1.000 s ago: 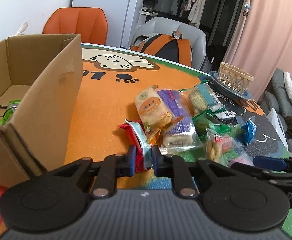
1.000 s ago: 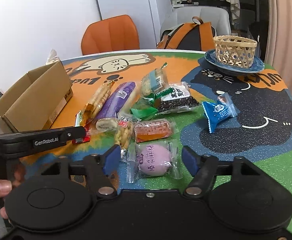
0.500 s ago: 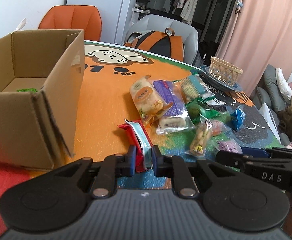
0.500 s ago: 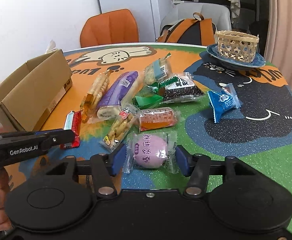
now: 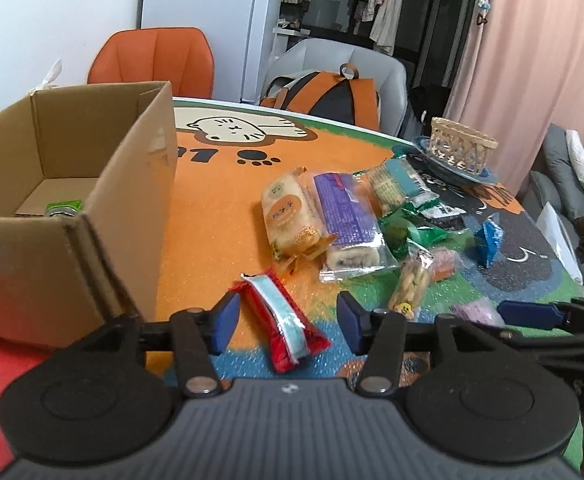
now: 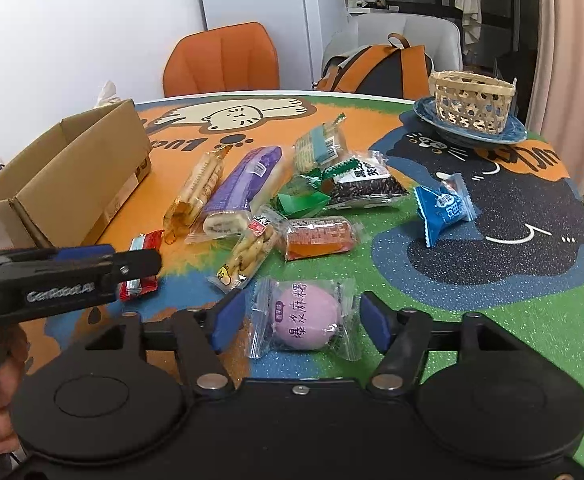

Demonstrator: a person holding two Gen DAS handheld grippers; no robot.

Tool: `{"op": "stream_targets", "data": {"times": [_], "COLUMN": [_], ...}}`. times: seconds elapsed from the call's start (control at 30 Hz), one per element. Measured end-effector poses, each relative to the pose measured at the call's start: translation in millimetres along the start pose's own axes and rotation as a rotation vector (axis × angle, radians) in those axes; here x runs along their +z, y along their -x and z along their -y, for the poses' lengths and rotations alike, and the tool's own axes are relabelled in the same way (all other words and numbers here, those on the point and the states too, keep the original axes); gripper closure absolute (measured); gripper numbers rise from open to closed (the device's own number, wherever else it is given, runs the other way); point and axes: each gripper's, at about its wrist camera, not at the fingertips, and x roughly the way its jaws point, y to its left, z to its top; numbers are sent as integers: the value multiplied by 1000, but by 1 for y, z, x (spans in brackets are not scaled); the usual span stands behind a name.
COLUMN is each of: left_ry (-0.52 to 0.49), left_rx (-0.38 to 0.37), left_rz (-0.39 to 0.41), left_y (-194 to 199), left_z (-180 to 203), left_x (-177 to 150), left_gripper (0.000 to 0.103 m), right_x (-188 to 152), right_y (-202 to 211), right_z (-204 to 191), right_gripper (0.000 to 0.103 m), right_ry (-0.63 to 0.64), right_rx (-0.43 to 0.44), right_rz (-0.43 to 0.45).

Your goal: Organize snacks

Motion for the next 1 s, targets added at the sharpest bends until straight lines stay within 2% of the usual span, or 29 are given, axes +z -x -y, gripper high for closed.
{"op": "stream_targets", "data": {"times": [0.1,0.27,0.37,0.43,0.5,0.53,0.67,0.73,1.0], "left_ry": [3,-11,-17,-11,-10,-9,-1,-6,-4], "left_rx": [29,52,55,46,33,29,4,-6,-37], "left_rz": [-5,3,5,4,2,0,-4,2,45], "left_y": [-8,-14,-14,-13,-11,-10,-4,1,25], "left_z": [2,4,2,-1,-4,-5,-6,-5,-5], "left_x": [0,-2,-3,-3,-3,-3,-4,-3,3], "left_gripper": [51,57,70,84,84,84,84,84,84], "right_x": [-1,-1,-2,-3,-4,-4,-2,0,6], "right_y": [-3,-10,-13,-14,-14,-14,-9,-6,9], "right_z": [-1,1,-1,-3,-6,-7,-6,-6,-13], "right_gripper": [36,36,35,35,37,44,60,63,64], "right_ry": [9,2,12,22,33,40,34,31,27], "right_rx": [-1,-5,-14,-22,-36,-46,-42,-36,-26], "right_rz": [-7,-26,-26,-26,-25,-24,-17,-16,27]}}
